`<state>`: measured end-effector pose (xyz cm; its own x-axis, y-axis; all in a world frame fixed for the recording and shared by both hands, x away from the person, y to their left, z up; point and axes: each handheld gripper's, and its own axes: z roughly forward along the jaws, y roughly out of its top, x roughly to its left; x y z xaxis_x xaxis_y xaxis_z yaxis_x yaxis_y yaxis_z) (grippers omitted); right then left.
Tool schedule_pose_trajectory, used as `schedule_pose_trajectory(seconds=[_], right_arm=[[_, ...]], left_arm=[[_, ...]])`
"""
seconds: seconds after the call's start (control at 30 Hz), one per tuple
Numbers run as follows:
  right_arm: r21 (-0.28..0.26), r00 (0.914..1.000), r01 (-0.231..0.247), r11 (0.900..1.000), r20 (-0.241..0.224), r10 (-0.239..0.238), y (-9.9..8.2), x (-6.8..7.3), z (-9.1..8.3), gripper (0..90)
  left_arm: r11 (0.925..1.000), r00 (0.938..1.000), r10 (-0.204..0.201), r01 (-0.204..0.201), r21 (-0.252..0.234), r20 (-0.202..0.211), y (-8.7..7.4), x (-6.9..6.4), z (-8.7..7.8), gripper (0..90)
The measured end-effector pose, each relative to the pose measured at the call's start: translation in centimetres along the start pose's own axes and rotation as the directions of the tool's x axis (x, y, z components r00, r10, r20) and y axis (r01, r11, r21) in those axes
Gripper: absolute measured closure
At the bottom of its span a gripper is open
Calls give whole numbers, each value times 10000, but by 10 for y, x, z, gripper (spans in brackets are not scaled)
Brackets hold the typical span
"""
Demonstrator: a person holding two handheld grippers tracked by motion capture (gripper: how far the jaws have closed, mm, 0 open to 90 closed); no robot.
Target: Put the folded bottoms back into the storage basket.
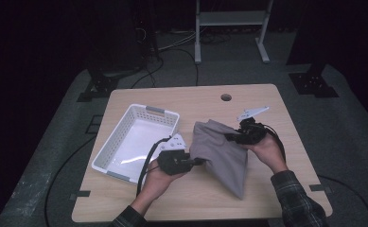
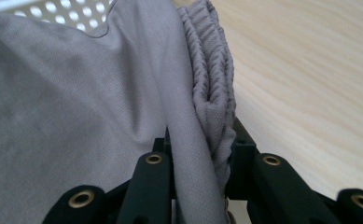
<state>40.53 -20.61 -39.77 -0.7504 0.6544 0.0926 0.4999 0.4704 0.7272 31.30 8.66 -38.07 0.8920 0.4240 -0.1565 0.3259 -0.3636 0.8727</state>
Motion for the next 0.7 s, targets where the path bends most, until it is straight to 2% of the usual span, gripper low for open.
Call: schedule_pose_trajectory(seconds=[0.13, 0.33, 0.47, 0.7], right_arm=[[-36, 9995, 316, 9995, 69, -316, 18, 6, -2, 752], [-237, 9987, 519, 9984, 23, -519, 47, 17, -1, 753], [-269, 9976, 691, 9972, 20, -691, 64, 25, 6, 752], [-130, 9978, 656, 9978, -86, -657, 91, 35, 21, 752]], left_arm=[[9991, 9998, -13, 5, -425, -206, 8, 6, -18, 817], [9950, 9984, -63, 7, -1001, -559, 15, 17, -44, 817], [9923, 9968, -226, 131, -1230, -762, 15, 27, -59, 816], [9892, 9933, -482, 329, -1426, -1054, 11, 41, -82, 816]])
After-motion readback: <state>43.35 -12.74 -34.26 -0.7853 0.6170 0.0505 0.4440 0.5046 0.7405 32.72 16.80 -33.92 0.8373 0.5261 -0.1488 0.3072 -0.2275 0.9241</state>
